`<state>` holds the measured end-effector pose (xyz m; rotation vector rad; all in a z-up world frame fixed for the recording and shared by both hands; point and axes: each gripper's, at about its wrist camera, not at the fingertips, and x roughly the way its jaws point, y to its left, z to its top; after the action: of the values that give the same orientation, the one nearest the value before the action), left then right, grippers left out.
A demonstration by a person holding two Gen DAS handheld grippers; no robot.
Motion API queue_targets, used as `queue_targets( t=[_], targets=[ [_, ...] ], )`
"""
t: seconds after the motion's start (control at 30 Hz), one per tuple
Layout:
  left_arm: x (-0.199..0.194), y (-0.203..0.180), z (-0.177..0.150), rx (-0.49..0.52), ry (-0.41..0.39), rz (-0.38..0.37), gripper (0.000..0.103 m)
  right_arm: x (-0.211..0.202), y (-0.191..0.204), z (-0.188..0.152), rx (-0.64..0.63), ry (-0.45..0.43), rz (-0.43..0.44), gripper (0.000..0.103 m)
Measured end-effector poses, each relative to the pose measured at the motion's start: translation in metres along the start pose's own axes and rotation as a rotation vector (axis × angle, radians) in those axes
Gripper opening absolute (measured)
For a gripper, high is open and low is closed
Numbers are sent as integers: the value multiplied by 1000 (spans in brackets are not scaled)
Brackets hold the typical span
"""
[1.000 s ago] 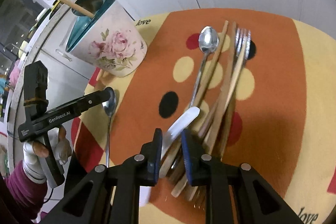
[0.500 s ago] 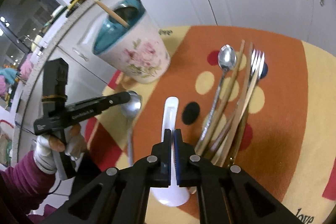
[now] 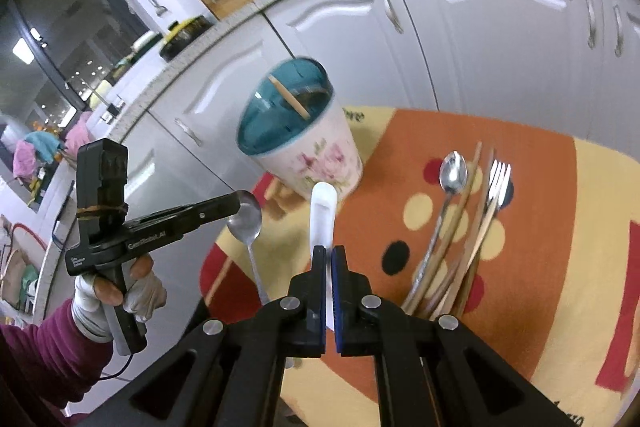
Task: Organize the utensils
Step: 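Lift and carry the white spoon and metal spoon over the teal-lidded cup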
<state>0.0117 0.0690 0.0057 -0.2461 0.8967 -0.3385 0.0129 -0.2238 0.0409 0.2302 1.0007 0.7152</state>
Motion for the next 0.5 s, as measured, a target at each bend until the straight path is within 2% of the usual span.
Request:
queue_targets(
  t=[0.13,0.3,0.5],
  targets=[
    [-22,-1,12,-10,-35,-10,0,-10,9,9,-14,-28,19,2],
    [-52,-3,29,13,-90,19,0,-24,26,26,-49,-62,54,2],
    [-81,0,69,29,-206,109,0,-36,50,58,-106,-111,86,2]
  ],
)
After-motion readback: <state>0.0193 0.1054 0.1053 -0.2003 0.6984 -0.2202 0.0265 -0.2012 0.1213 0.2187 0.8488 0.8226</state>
